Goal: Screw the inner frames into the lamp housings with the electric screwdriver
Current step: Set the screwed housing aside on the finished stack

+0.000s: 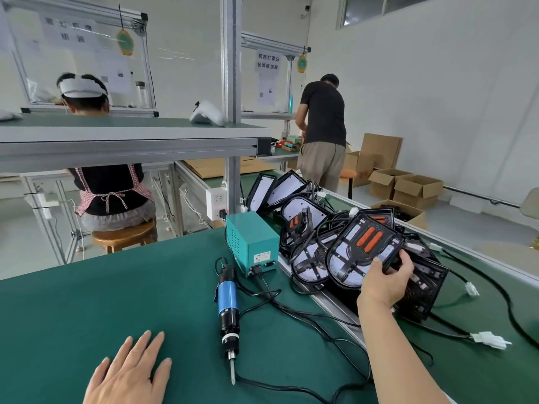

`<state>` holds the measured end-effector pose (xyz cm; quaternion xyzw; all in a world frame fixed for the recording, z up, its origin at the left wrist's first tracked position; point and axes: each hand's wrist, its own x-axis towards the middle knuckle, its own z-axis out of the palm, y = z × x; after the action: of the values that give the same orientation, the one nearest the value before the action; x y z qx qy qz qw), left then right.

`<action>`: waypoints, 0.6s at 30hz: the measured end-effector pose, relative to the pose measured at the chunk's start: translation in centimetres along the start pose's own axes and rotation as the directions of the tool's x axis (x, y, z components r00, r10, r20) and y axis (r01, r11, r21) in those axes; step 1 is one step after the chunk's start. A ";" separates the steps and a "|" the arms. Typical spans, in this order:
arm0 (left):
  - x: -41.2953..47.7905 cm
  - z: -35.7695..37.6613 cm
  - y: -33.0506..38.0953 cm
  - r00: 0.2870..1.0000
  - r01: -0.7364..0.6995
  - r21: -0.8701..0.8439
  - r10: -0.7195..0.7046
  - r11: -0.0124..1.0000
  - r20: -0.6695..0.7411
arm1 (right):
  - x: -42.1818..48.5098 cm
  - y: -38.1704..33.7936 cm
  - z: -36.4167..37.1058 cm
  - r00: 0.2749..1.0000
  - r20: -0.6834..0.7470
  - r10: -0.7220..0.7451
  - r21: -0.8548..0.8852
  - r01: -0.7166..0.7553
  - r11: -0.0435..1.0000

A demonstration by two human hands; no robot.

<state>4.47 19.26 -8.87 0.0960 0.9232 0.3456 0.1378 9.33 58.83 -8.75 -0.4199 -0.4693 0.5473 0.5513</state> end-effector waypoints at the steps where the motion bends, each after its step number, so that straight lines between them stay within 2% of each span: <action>1: 0.1 0.0 -0.1 1.000 -0.001 -0.002 0.001 1.000 0.001 | 0.1 0.1 0.2 1.000 -0.003 -0.001 -0.002 0.001 1.000; 7: 0.5 0.2 -0.8 1.000 -0.019 -0.003 0.019 1.000 -0.016 | 1.1 0.3 0.7 0.999 -0.037 -0.015 0.006 0.015 1.000; 12: 0.5 0.3 -1.3 0.999 -0.030 -0.018 0.030 0.999 -0.019 | 1.9 0.6 0.9 0.998 -0.039 -0.058 -0.052 0.056 0.997; 18: 0.4 0.2 -1.5 0.999 -0.046 -0.031 0.046 0.998 -0.026 | 1.6 1.8 0.0 0.975 0.096 -0.202 -0.229 0.219 0.948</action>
<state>4.04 18.36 -10.08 0.1107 0.9169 0.3642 0.1197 8.93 60.49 -10.42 -0.4110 -0.5929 0.4396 0.5350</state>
